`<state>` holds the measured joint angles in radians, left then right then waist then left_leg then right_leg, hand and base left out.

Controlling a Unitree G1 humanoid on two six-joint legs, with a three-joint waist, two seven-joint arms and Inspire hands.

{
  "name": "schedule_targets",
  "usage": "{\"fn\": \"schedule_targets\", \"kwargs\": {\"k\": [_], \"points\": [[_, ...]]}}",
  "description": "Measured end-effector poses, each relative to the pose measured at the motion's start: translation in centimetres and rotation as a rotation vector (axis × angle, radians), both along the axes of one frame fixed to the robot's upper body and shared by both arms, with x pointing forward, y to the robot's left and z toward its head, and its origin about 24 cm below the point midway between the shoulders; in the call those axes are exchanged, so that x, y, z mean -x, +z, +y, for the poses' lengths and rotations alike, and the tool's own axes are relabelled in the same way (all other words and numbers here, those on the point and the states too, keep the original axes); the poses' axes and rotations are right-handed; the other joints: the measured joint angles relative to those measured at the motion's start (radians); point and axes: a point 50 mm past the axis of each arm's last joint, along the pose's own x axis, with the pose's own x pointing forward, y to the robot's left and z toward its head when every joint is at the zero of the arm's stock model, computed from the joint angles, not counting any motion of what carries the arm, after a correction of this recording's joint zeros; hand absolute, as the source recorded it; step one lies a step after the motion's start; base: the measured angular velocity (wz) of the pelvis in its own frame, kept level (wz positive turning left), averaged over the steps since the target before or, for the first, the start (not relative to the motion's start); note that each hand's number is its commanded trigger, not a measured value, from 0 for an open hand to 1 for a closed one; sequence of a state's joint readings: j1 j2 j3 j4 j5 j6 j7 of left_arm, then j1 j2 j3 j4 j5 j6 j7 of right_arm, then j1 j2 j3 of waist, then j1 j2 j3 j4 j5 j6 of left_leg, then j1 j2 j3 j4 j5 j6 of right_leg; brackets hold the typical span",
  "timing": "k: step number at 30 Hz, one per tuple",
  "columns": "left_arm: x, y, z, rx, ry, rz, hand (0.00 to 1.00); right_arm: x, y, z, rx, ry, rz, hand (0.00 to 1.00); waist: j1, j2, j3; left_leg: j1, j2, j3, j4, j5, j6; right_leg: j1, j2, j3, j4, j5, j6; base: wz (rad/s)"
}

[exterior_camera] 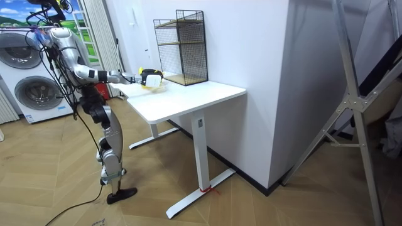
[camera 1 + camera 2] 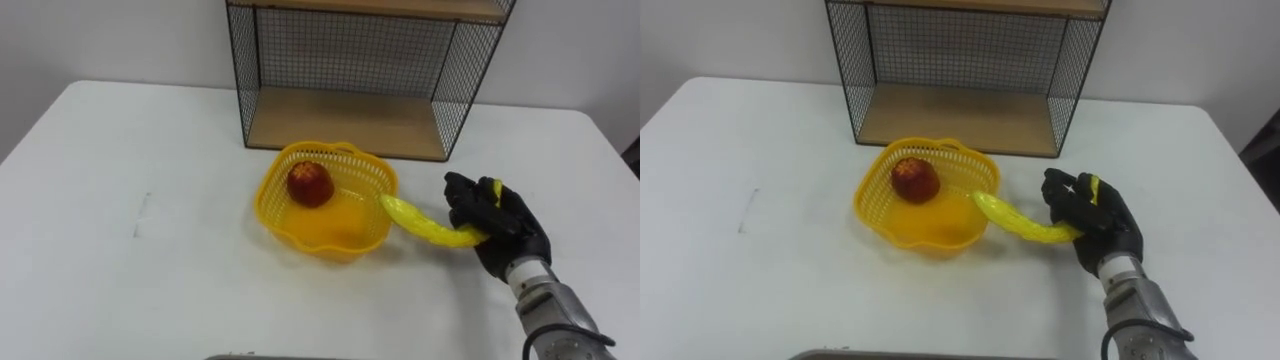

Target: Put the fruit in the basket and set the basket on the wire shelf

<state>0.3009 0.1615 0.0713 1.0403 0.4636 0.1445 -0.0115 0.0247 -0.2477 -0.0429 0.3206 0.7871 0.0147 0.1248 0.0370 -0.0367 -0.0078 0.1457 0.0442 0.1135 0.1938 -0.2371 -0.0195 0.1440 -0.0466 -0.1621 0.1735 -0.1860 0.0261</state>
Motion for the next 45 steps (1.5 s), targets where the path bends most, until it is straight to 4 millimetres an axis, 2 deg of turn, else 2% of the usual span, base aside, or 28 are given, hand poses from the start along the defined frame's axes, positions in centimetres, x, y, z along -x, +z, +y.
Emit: {"fn": "schedule_targets", "kwargs": {"k": [6,13,23,27,33,39,45], "points": [[0.1,0.0,0.0,0.0,0.0,0.003,0.0,-1.3,1.7,1.1,0.007,0.032,-0.069,1.0,0.004,-0.001,0.0038,-0.012,0.0,-0.005,0.006,0.0,0.0,-0.005,0.0,-0.004,0.001,0.0,0.0,0.03],[0.1,0.0,-0.1,-0.001,0.001,0.005,0.0,-2.6,4.0,1.9,0.014,0.054,-0.159,1.0,0.027,-0.004,0.0058,-0.016,0.0,-0.012,0.006,0.0,0.0,-0.004,0.0,-0.012,-0.001,0.0,0.0,0.03],[0.4,-0.1,-0.3,-0.002,0.005,0.028,0.0,-5.8,8.0,2.9,0.026,0.062,-0.294,1.0,0.053,-0.024,0.009,-0.018,-0.002,-0.018,0.007,0.0,0.0,-0.002,-0.002,-0.02,-0.003,0.0,0.001,0.01],[0.6,-0.2,-0.3,-0.003,0.011,0.047,0.0,-6.4,8.7,3.4,0.054,0.078,-0.311,1.0,0.055,-0.027,0.0077,-0.02,-0.002,-0.026,0.007,0.0,0.0,-0.001,-0.003,-0.031,-0.002,0.0,0.0,0.07],[0.0,-0.2,-0.3,-0.006,0.008,0.03,0.0,-7.1,9.4,4.0,0.158,0.109,-0.322,1.0,0.056,-0.023,0.0069,-0.028,-0.003,-0.035,0.013,0.001,0.0,-0.002,-0.004,-0.04,-0.001,0.0,0.0,0.04],[-1.0,-0.1,-0.2,-0.008,0.0,-0.001,0.0,-7.2,9.6,3.5,0.246,0.093,-0.3,1.0,0.08,-0.022,0.0062,-0.03,-0.003,-0.036,0.013,0.001,0.001,-0.003,-0.005,-0.041,0.003,0.0,0.0,0.0],[-1.3,-0.1,-0.2,-0.009,-0.004,-0.006,0.0,-7.8,10.3,3.3,0.372,0.096,-0.314,1.0,0.081,-0.023,0.0078,-0.034,-0.004,-0.046,0.018,0.002,0.002,-0.006,-0.009,-0.064,0.012,0.0,0.001,0.04]]}}
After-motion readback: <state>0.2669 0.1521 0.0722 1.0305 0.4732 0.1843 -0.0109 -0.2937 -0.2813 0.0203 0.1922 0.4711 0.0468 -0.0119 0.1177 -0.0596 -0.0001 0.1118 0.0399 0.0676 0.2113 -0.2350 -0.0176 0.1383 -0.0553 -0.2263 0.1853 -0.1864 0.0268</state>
